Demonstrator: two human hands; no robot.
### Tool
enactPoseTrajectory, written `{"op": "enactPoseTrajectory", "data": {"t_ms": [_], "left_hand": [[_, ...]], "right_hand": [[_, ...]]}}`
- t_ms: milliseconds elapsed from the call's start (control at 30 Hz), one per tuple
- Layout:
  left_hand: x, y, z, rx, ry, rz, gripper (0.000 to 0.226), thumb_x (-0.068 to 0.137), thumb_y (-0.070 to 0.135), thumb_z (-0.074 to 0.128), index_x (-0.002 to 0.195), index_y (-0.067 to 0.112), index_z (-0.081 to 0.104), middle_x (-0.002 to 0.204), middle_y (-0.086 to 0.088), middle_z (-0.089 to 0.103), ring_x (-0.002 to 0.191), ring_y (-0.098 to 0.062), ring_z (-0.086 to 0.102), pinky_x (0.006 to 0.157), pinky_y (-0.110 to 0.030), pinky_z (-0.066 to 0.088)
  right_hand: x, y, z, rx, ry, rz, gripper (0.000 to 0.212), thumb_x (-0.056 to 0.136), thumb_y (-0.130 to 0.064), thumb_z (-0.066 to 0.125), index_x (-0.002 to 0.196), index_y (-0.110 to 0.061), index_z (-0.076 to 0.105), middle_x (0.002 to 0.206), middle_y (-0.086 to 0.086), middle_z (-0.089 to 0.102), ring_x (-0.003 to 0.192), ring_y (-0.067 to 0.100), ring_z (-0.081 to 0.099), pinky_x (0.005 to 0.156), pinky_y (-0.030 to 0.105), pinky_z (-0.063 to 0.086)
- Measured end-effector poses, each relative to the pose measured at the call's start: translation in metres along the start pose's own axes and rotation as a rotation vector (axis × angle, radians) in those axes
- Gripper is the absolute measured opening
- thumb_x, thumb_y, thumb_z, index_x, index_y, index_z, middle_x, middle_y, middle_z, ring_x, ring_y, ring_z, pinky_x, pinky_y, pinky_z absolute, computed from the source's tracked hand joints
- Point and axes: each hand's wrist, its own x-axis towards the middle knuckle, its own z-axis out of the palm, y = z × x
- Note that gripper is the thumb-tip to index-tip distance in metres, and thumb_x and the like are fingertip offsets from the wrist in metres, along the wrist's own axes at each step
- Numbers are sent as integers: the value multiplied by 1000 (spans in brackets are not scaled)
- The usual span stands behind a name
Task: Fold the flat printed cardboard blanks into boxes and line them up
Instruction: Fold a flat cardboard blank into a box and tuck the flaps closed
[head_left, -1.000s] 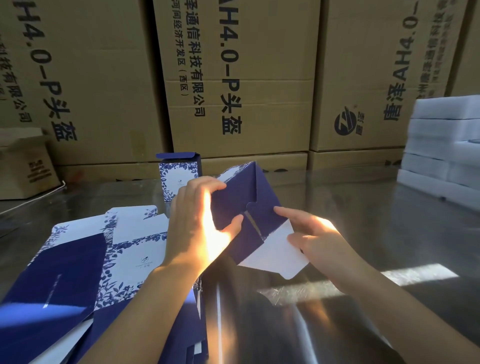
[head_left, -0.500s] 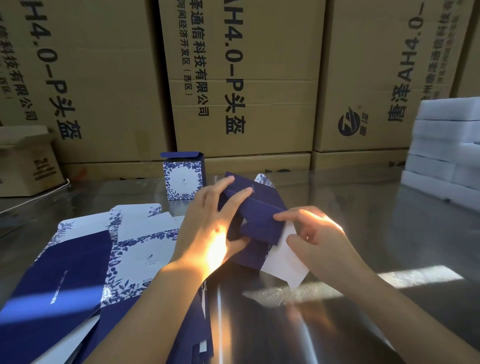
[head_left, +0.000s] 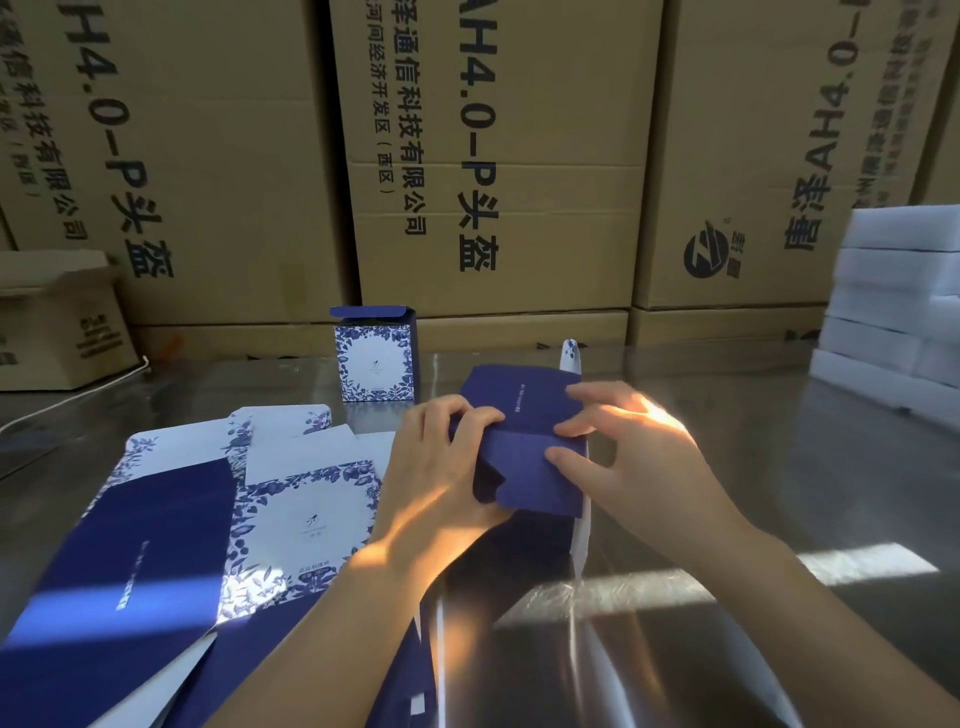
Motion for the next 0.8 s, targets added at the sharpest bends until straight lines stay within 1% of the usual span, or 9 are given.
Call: {"op": "enactPoseTrajectory", "data": {"t_ms": [67, 133, 167, 267, 367, 433, 600, 700, 800], "left_hand": [[-1, -2, 2, -30, -3, -1, 73, 48, 37, 84, 113, 12, 58, 109, -9, 50, 105, -27, 44, 87, -37, 45], [-2, -4, 6, -88, -32, -4, 75, 51, 36, 83, 116, 12, 54, 113, -7, 46, 117, -24, 36, 95, -35, 41], [-2, -4, 6, -119, -55, -17, 75, 53, 37, 82, 119, 14, 52, 116, -5, 42, 118, -21, 35, 95, -32, 41], [-2, -5, 5, -147, -112, -44, 76, 57, 42, 78, 124, 22, 47, 119, 6, 32, 113, -11, 36, 82, -18, 39], [-1, -6, 4, -147, -112, -37, 77, 57, 42, 79, 124, 23, 47, 118, 8, 30, 110, -9, 36, 78, -16, 38], [0, -6, 4, -146, -115, -32, 77, 57, 41, 80, 124, 22, 48, 118, 7, 31, 110, -9, 36, 79, -17, 38], [-1, -7, 4, -170, -144, -48, 77, 59, 42, 79, 127, 24, 45, 120, 8, 30, 112, -7, 33, 79, -16, 37], [-1, -7, 5, -200, -169, -61, 78, 61, 43, 78, 129, 28, 41, 121, 13, 23, 114, -6, 30, 79, -18, 41], [-1, -7, 5, -211, -183, -65, 78, 62, 44, 77, 130, 29, 39, 120, 15, 21, 115, -5, 29, 77, -23, 47]], "right_hand": [[8, -3, -1, -84, -60, -25, 29, 85, -36, 65, 113, -28, 68, 124, -18, 59, 115, 6, 51, 86, 8, 25], [14, -4, 1, -146, -87, -47, 33, 87, -36, 63, 119, -30, 65, 121, -15, 62, 114, 8, 53, 89, 12, 28], [16, -5, 3, -161, -79, -54, 32, 87, -34, 63, 119, -29, 65, 120, -14, 63, 112, 8, 54, 89, 13, 30], [19, -7, 6, -157, -31, -31, 26, 87, -29, 64, 112, -25, 70, 110, -10, 68, 104, 12, 60, 84, 18, 37], [17, -8, 8, -174, 22, -29, 18, 85, -25, 68, 101, -23, 75, 101, -8, 72, 98, 17, 65, 84, 28, 47], [15, -9, 10, -187, 50, -39, 16, 84, -23, 68, 98, -22, 76, 99, -8, 73, 95, 18, 67, 83, 30, 50], [14, -4, 15, -153, 67, -24, 18, 85, -27, 67, 101, -23, 75, 101, -10, 71, 100, 12, 62, 84, 24, 44], [14, 1, 17, -41, 72, 8, 19, 85, -33, 67, 101, -24, 74, 101, -14, 68, 102, 6, 56, 84, 21, 41], [14, 4, 19, -6, 67, -21, 19, 86, -34, 65, 100, -25, 74, 96, -16, 65, 96, 2, 50, 81, 18, 35]]}}
